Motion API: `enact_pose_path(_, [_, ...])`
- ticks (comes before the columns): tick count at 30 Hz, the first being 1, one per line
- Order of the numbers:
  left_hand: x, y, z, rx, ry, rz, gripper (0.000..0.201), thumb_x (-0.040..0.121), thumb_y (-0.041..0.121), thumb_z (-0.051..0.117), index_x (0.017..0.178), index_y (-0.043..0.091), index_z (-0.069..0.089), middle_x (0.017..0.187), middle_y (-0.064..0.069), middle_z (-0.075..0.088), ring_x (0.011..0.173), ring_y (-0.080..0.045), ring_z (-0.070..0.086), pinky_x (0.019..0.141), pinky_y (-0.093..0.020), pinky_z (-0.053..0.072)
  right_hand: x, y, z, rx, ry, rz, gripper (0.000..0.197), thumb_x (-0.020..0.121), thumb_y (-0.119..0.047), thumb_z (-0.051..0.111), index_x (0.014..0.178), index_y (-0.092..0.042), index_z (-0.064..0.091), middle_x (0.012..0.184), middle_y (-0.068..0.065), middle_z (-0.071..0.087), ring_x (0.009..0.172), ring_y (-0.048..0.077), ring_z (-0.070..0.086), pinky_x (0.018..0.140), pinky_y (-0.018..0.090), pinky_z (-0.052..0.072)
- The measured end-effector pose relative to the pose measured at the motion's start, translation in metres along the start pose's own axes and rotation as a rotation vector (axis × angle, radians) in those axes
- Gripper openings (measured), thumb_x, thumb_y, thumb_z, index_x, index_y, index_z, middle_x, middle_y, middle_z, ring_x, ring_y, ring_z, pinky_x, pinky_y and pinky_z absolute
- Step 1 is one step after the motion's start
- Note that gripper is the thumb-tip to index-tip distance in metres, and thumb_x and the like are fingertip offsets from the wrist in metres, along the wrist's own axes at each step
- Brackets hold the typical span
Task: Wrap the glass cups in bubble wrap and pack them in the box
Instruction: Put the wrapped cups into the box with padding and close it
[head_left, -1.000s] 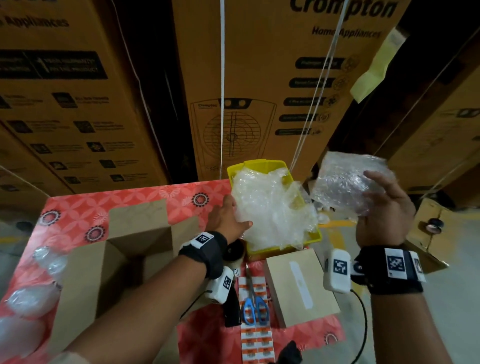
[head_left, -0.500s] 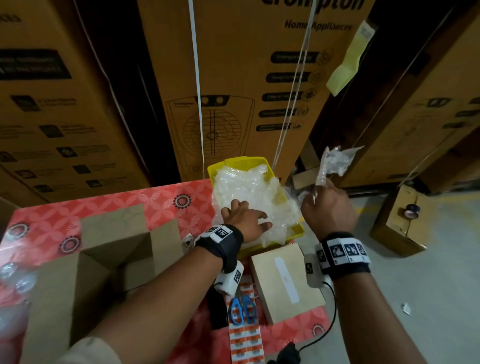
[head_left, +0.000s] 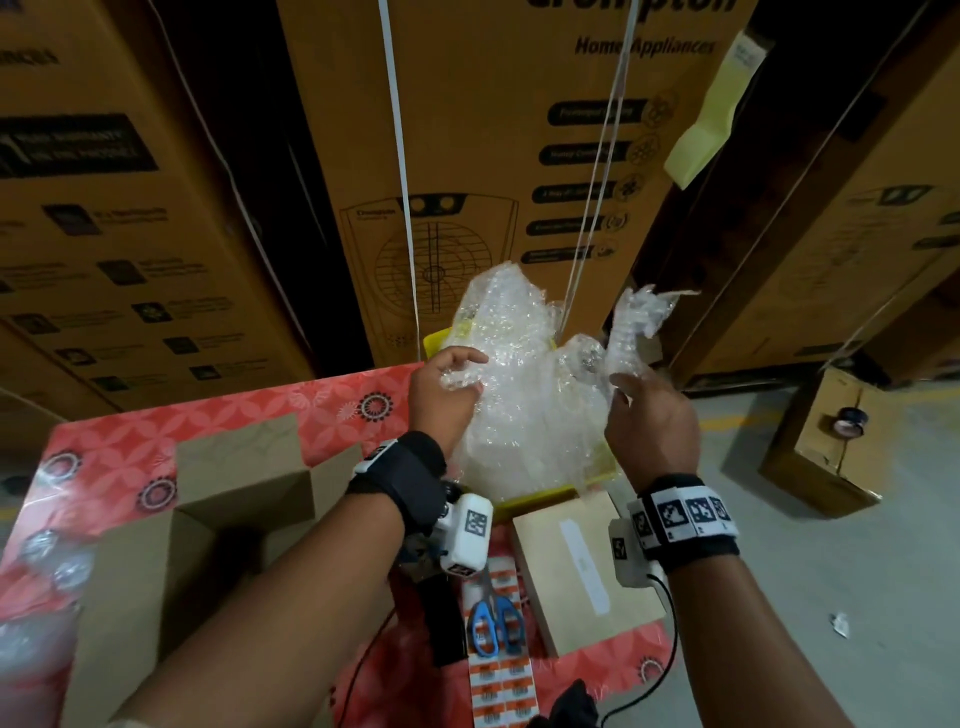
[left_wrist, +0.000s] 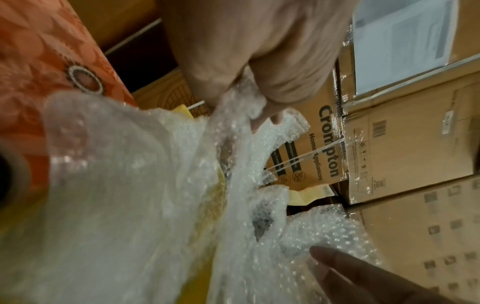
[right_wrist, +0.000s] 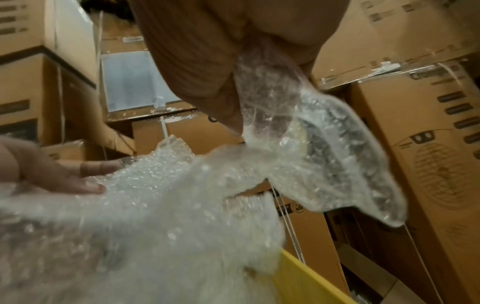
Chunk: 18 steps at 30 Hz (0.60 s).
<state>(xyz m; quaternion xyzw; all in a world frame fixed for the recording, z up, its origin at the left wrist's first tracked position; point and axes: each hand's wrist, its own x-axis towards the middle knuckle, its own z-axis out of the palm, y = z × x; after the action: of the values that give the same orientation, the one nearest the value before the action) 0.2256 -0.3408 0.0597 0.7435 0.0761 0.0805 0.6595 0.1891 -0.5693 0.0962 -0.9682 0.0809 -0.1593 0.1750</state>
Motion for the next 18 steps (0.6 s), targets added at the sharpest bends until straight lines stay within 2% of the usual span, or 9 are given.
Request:
enact_pose_path(2, [0.001,0.003,-0.013,-0.005,-0.053,-0.016,0.054,0.090,-0.021,0.058,0.116,0.022,0.077,0.139,0.002,0.064,0.100,0.011,0.065,0.070,-0.010,0.052,-0.001,-0.006,0.012,-0.052,-0.100,-0.051,0.033,0.092,-0.003,0.058,0.116,-0.014,0.079,0.111,0.019,0.075,0.088,0.039,0.073,0.073,0.040,0.058])
enact_pose_path(4, [0.000,0.007,-0.025,-0.017,-0.069,-0.045,0.054,0.097,-0.020,0.050,0.133,0.013,0.072,0.154,-0.003,0.056,0.078,0.025,0.061,0.065,-0.002,0.047,-0.005,-0.012,0.029,-0.107,-0.210,-0.087,0.023,0.100,-0.021,0.055,0.110,-0.014,0.074,0.116,0.018,0.072,0.092,0.037,0.072,0.074,0.040,0.057])
enact_pose_path(7, [-0.007,0.011,-0.044,-0.030,-0.030,-0.062,0.057,0.098,-0.019,0.047,0.142,0.012,0.065,0.160,-0.003,0.050,0.059,0.025,0.053,0.059,0.001,0.043,-0.013,-0.018,0.057,-0.185,-0.387,-0.131,0.048,0.098,-0.059,0.059,0.109,-0.013,0.068,0.145,0.011,0.058,0.112,0.034,0.068,0.079,0.044,0.058])
enact_pose_path(9, [-0.012,0.014,-0.059,-0.041,-0.002,-0.038,0.059,0.096,-0.021,0.050,0.142,0.013,0.065,0.158,0.001,0.051,0.066,0.026,0.055,0.065,-0.001,0.045,-0.016,-0.024,0.073,-0.250,-0.434,-0.161,0.057,0.091,-0.064,0.065,0.115,-0.013,0.067,0.162,0.004,0.041,0.125,0.031,0.062,0.084,0.045,0.057])
enact_pose_path(11, [-0.016,0.016,-0.066,-0.038,-0.001,-0.013,0.058,0.095,-0.019,0.057,0.138,0.018,0.068,0.154,0.006,0.055,0.095,0.023,0.061,0.085,-0.004,0.050,-0.015,-0.025,0.079,-0.279,-0.427,-0.139,0.049,0.092,-0.056,0.069,0.112,-0.012,0.068,0.162,0.003,0.042,0.123,0.032,0.063,0.084,0.043,0.056])
enact_pose_path(13, [-0.021,0.019,-0.072,-0.038,0.038,0.004,0.057,0.094,-0.016,0.062,0.133,0.025,0.070,0.151,0.008,0.059,0.132,0.005,0.055,0.106,-0.013,0.047,-0.013,-0.030,0.079,-0.279,-0.390,-0.101,0.032,0.095,-0.041,0.070,0.104,-0.010,0.069,0.148,0.008,0.057,0.112,0.035,0.068,0.080,0.042,0.056])
enact_pose_path(14, [-0.023,0.020,-0.075,-0.052,0.067,0.011,0.057,0.093,-0.016,0.063,0.134,0.024,0.069,0.150,0.009,0.059,0.139,0.000,0.051,0.106,-0.011,0.046,-0.010,-0.032,0.077,-0.276,-0.374,-0.086,0.022,0.094,-0.031,0.069,0.100,-0.010,0.070,0.136,0.012,0.064,0.107,0.037,0.069,0.078,0.043,0.057])
enact_pose_path(16, [-0.026,0.025,-0.083,-0.108,0.108,0.016,0.061,0.092,-0.019,0.061,0.140,0.020,0.066,0.150,0.010,0.056,0.134,0.006,0.050,0.089,0.001,0.044,-0.005,-0.031,0.074,-0.236,-0.353,-0.049,0.007,0.090,-0.012,0.066,0.094,-0.006,0.068,0.116,0.018,0.070,0.099,0.041,0.070,0.076,0.045,0.059])
enact_pose_path(18, [-0.029,0.028,-0.089,-0.145,0.141,0.021,0.067,0.092,-0.021,0.060,0.144,0.021,0.061,0.154,0.011,0.051,0.134,0.008,0.046,0.085,0.004,0.041,0.003,-0.025,0.068,-0.108,-0.338,0.017,0.017,0.084,0.001,0.061,0.098,-0.002,0.070,0.112,0.024,0.070,0.101,0.044,0.069,0.080,0.047,0.059])
